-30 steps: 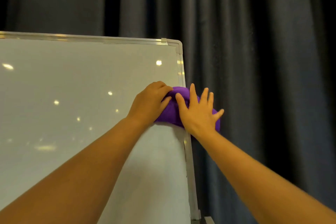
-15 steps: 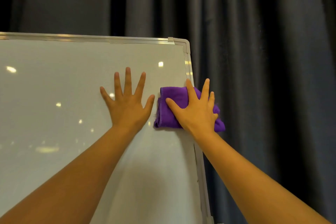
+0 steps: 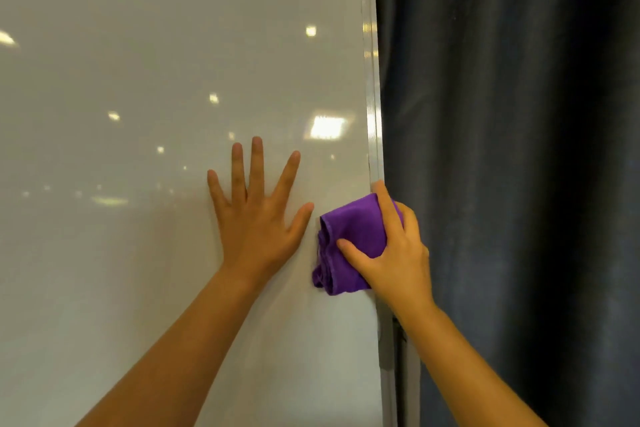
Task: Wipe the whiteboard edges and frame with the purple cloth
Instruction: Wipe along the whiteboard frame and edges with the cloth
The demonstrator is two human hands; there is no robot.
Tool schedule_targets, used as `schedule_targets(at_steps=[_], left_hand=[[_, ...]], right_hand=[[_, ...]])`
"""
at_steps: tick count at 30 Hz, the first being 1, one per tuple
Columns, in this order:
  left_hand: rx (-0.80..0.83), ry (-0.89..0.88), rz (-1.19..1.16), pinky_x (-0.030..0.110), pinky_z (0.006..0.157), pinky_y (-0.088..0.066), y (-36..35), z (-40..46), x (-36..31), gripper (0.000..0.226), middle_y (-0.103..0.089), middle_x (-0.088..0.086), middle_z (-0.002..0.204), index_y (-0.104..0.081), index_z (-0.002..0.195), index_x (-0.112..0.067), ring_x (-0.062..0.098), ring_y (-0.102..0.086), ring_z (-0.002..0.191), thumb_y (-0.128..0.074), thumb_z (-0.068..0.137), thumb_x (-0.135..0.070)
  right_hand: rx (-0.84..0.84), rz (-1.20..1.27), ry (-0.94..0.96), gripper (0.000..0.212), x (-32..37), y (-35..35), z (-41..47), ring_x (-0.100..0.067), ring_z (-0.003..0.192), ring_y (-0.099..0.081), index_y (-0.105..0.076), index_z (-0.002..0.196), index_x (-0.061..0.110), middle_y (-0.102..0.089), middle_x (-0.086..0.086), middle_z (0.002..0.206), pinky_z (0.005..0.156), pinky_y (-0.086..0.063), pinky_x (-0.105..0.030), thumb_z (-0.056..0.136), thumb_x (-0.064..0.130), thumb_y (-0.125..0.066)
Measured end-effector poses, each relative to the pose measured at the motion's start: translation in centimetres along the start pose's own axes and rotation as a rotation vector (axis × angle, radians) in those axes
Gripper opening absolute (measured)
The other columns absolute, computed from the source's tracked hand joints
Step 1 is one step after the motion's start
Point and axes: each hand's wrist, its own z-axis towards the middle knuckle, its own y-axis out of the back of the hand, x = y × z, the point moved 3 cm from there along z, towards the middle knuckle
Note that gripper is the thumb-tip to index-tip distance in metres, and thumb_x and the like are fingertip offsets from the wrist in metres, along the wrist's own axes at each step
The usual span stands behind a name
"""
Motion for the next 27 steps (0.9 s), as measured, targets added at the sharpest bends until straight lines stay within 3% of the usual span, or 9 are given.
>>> schedule_targets(at_steps=[6,11,16,21,23,25,27], left_hand=[[0.033,0.036,0.005,0.059,0.112,-0.002,0.0,-4.4,-1.4,0.068,-0.003,0.013,0.157,-0.015,0.149,-0.03,0.035,-0.001,0.144,-0.021,0.089,-0.062],[0.034,0.044,0.029,0.059,0.112,-0.004,0.0,-4.8,-1.7,0.066,-0.001,0.012,0.156,-0.014,0.149,-0.028,0.035,-0.002,0.144,-0.016,0.09,-0.06],[0.037,0.057,0.041,0.058,0.113,-0.004,-0.2,-5.0,-1.5,0.066,-0.002,0.012,0.157,-0.011,0.149,-0.029,0.035,-0.001,0.144,-0.015,0.091,-0.059],[0.059,0.078,0.042,0.054,0.114,-0.001,-0.4,-6.4,-1.5,0.065,-0.002,0.013,0.158,-0.005,0.149,-0.029,0.033,0.002,0.145,-0.02,0.092,-0.057],[0.055,0.074,0.048,0.053,0.114,0.0,-0.3,-6.8,-1.6,0.065,-0.003,0.013,0.158,-0.005,0.149,-0.028,0.033,0.002,0.145,-0.021,0.092,-0.056],[0.046,0.067,0.045,0.053,0.114,-0.001,0.0,-6.8,-1.8,0.064,-0.003,0.013,0.158,-0.005,0.149,-0.028,0.033,0.001,0.145,-0.019,0.093,-0.056],[0.033,0.07,0.036,0.053,0.114,-0.001,0.1,-6.9,-2.0,0.063,-0.004,0.013,0.158,-0.005,0.149,-0.029,0.032,0.001,0.145,-0.019,0.093,-0.055]], right_hand=[[0.001,-0.068,0.103,0.095,1.0,1.6,1.4,-0.024,0.119,-0.047,0.012,0.135,0.055,-0.021,-0.002,0.151,0.083,-0.051,-0.042,0.069,0.07,-0.055],[-0.024,-0.19,0.235,0.093,2.6,2.6,5.2,-0.032,0.123,-0.045,-0.004,0.144,0.039,-0.009,-0.005,0.157,0.078,-0.048,-0.037,0.07,0.071,-0.05],[0.014,-0.103,0.136,0.088,1.0,1.5,2.7,-0.028,0.122,-0.046,-0.008,0.144,0.04,-0.022,-0.004,0.152,0.083,-0.049,-0.039,0.073,0.066,-0.054],[0.121,-0.058,0.074,0.097,0.0,1.2,0.1,-0.022,0.113,-0.051,0.004,0.142,0.041,-0.04,-0.004,0.139,0.077,-0.04,-0.026,0.073,0.061,-0.06],[0.172,-0.108,0.114,0.104,0.4,2.3,0.8,-0.021,0.106,-0.055,0.015,0.139,0.04,-0.048,-0.006,0.132,0.076,-0.04,-0.026,0.072,0.061,-0.061],[0.241,-0.211,0.168,0.113,1.0,3.7,2.4,-0.016,0.082,-0.058,0.022,0.14,0.034,-0.059,-0.009,0.115,0.071,-0.043,-0.027,0.07,0.062,-0.063],[0.309,-0.364,0.211,0.118,1.7,4.7,3.7,-0.008,0.059,-0.05,0.024,0.141,0.028,-0.063,-0.008,0.093,0.059,-0.044,-0.026,0.068,0.065,-0.062]])
